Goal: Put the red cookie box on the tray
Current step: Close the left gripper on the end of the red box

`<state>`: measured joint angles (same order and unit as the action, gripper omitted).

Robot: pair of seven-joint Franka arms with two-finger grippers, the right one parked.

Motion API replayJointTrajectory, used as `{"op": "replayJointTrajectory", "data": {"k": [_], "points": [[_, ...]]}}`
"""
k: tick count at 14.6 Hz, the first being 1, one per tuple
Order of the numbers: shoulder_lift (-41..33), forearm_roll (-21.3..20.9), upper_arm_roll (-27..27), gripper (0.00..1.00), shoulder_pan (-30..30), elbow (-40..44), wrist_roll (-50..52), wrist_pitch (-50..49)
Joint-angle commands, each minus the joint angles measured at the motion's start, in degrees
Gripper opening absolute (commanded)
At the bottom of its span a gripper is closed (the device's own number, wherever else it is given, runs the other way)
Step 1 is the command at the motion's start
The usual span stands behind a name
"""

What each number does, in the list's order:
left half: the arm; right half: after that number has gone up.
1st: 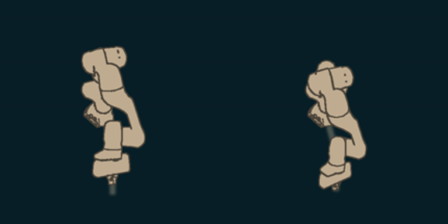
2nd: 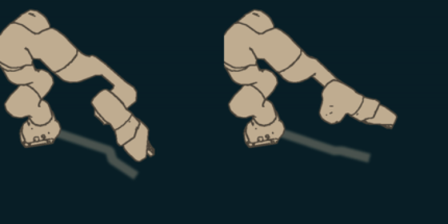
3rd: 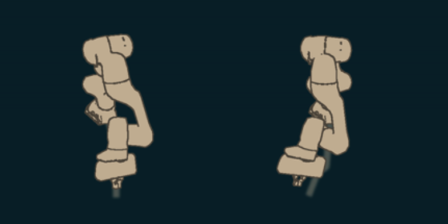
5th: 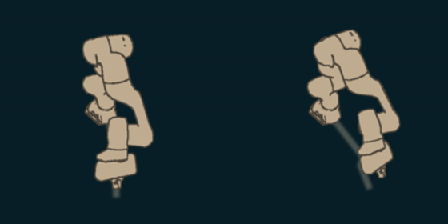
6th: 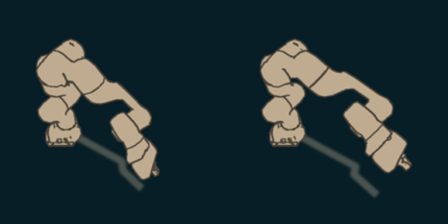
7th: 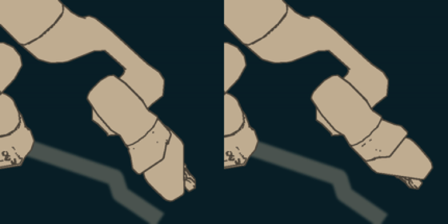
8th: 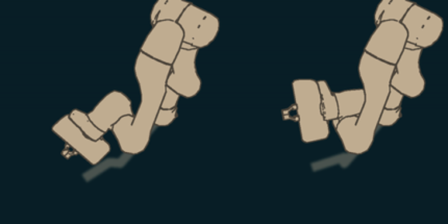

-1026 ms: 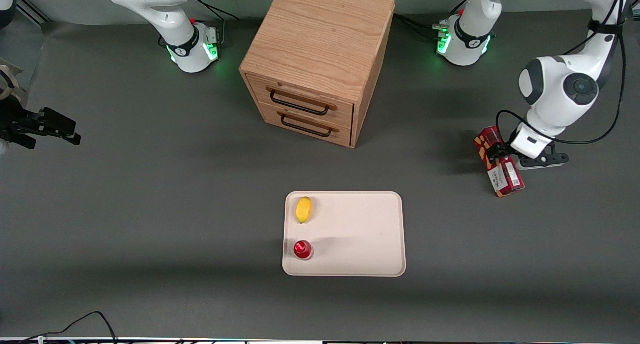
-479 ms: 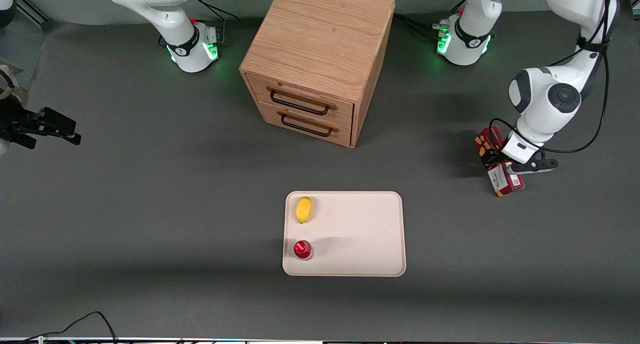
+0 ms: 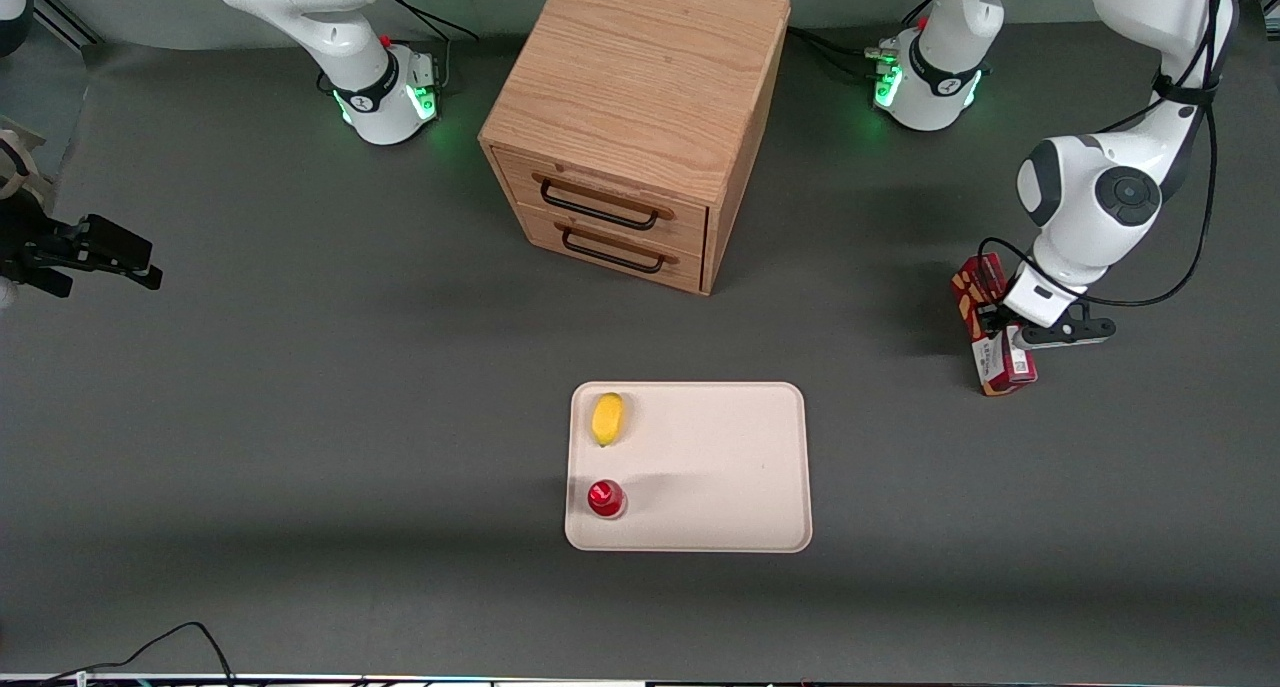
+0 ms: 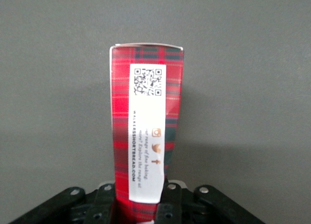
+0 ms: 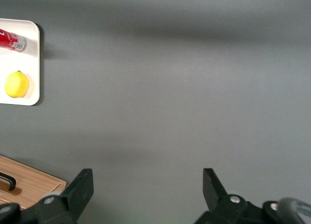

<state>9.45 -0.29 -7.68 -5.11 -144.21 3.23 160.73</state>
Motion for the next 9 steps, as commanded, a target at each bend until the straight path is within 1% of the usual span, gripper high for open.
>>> {"op": "replayJointTrajectory", "data": {"k": [1, 2, 4, 6, 9], "points": [[-4.61, 0.03, 0.03, 0.00, -0.78, 0.76, -0.42, -5.49], [-5.66, 0.03, 0.29, 0.00, -0.87, 2.60, -0.24, -9.17], [-7.42, 0.03, 0.30, 0.00, -1.13, 9.35, -0.50, -21.18], [-8.74, 0.03, 0.56, 0.00, -1.22, 18.22, -0.68, -33.67], [-8.66, 0.03, 1.53, 0.00, -1.57, 33.85, -0.94, -51.60]]}}
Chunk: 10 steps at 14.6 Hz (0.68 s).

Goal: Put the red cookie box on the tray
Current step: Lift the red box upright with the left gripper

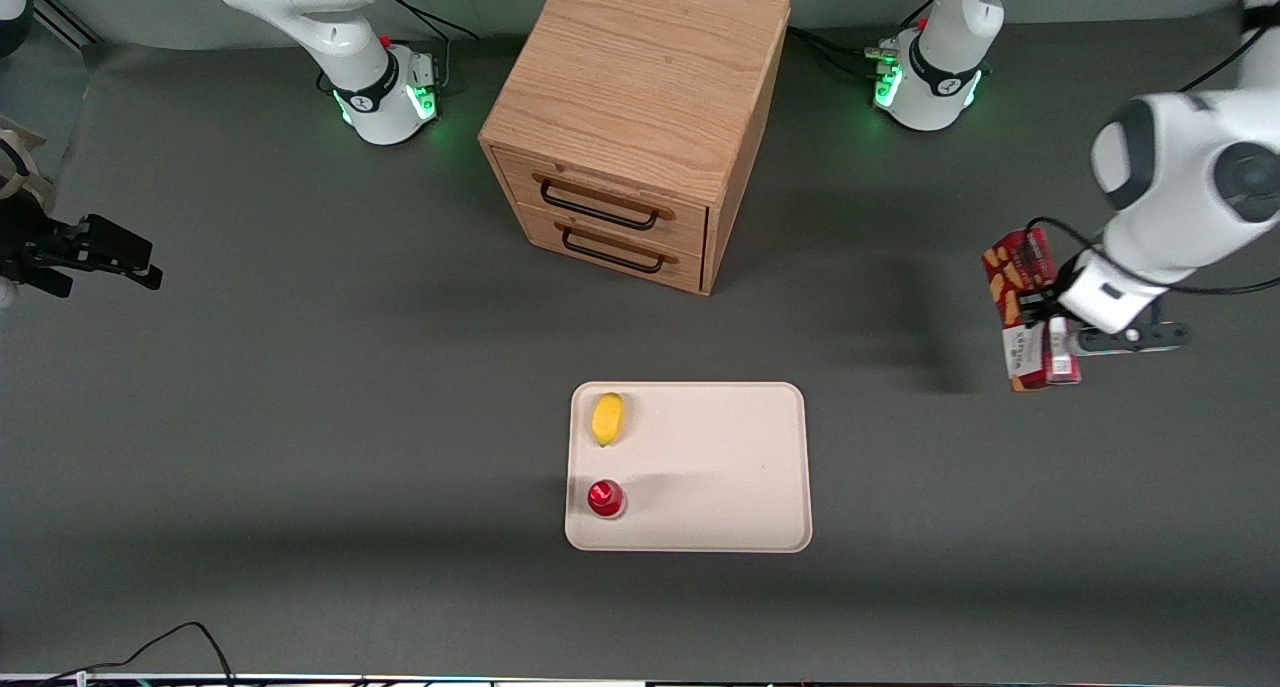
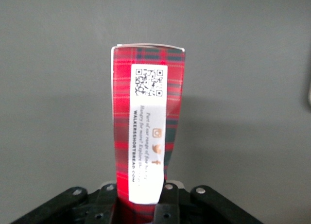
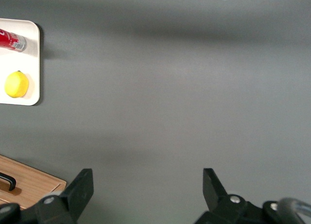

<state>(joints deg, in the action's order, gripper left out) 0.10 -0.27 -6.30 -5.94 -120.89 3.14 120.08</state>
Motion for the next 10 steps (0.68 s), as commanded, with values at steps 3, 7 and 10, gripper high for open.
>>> {"op": "replayJointTrajectory", "data": {"k": [3, 7, 10], "points": [[1.47, 0.10, 0.93, 0.00, -1.88, 25.74, -0.51, -28.01], [3.67, 1.41, 4.89, 0.00, -1.44, 35.10, 0.64, -33.60], [8.49, 4.05, 10.23, 0.00, -1.70, 38.78, 12.46, -32.81]]}}
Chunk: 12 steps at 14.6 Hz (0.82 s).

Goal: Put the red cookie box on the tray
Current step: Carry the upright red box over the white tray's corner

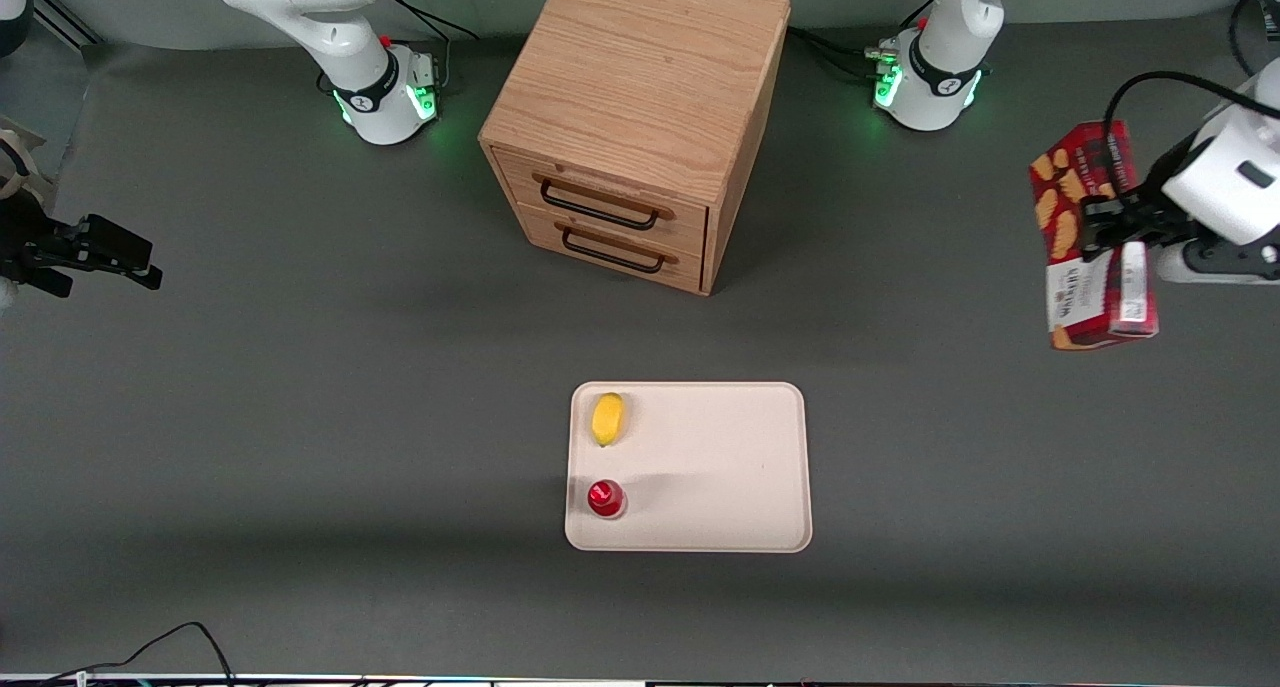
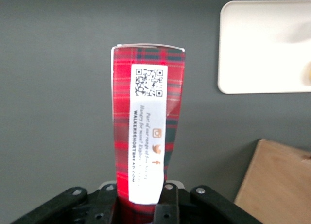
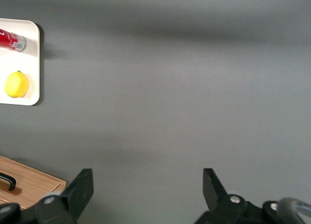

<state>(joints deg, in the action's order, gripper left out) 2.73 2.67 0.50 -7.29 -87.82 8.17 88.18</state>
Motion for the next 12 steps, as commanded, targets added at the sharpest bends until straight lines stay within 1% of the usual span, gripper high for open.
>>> {"op": "replayJointTrajectory", "data": {"k": [1, 2, 4, 5, 6, 7, 10, 12], "points": [[8.75, 0.93, 6.59, 0.00, -0.27, 7.82, 12.17, -0.12], [11.83, 0.50, 9.58, 0.00, -0.18, 10.28, 16.91, 1.89], [17.63, -1.87, 14.85, 0.00, -0.18, 13.02, 25.53, 7.67], [20.27, -3.54, 17.32, 0.00, -0.18, 13.72, 30.10, 11.01], [22.56, -5.64, 18.65, 0.00, -0.35, 13.90, 33.02, 13.57], [24.84, -7.84, 19.62, 0.00, -0.62, 13.91, 35.13, 15.95], [31.53, -12.07, 20.42, 0.00, -2.02, 13.91, 42.78, 22.63], [34.69, -16.80, 20.51, 0.00, -3.42, 13.73, 47.26, 26.40]]}}
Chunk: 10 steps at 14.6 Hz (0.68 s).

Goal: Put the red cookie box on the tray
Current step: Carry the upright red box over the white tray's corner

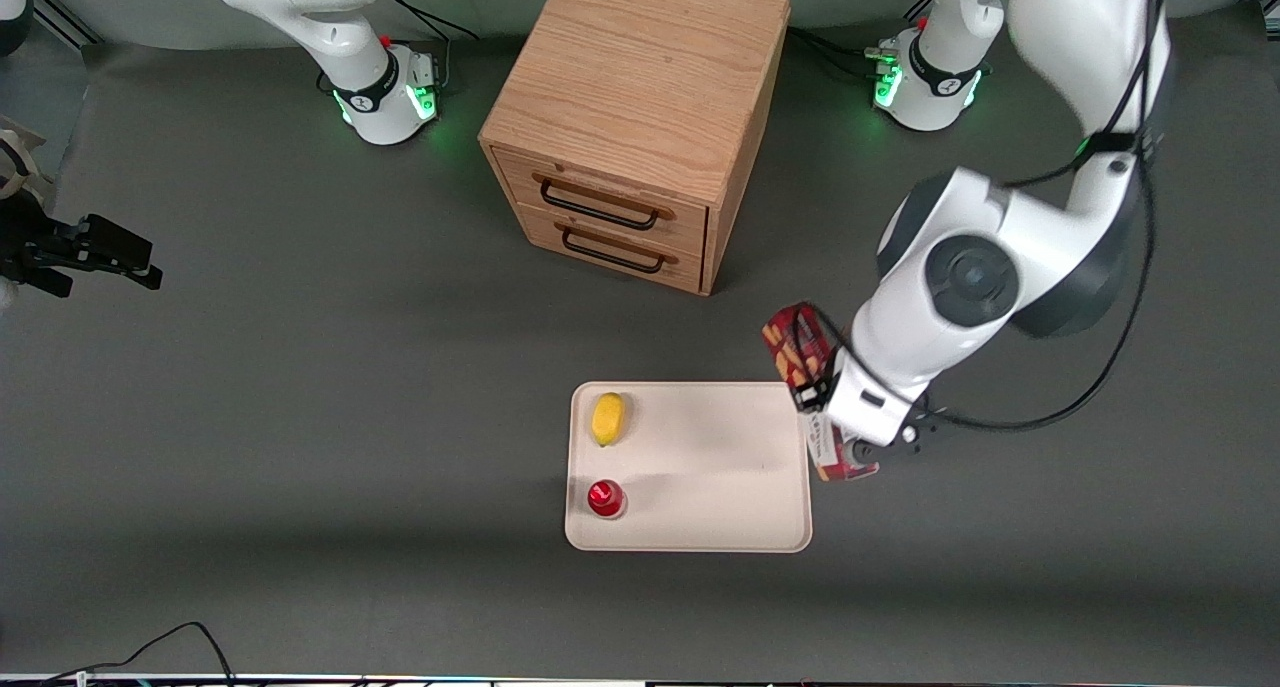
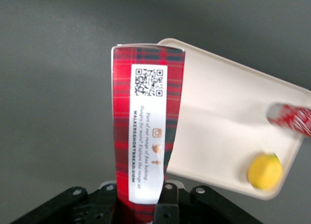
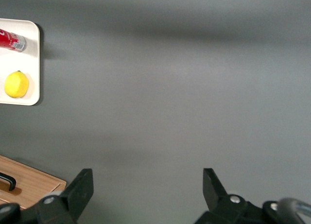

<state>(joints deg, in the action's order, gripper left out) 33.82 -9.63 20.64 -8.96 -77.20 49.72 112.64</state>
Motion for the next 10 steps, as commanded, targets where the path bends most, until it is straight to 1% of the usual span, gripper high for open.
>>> {"op": "replayJointTrajectory", "data": {"k": [1, 2, 3, 5, 10], "points": [[4.93, -5.82, 0.46, 0.00, -2.20, 3.02, 7.83, 4.06], [6.25, -6.27, 0.46, 0.00, -2.46, 2.84, 7.85, 5.99], [7.65, -7.58, 0.37, 0.00, -2.12, 2.32, 6.20, 9.14], [8.54, -8.12, 0.19, 0.00, -1.94, -0.57, 5.30, 15.04], [10.30, -9.18, 0.19, 0.00, -2.38, -3.12, 5.22, 18.75]]}}
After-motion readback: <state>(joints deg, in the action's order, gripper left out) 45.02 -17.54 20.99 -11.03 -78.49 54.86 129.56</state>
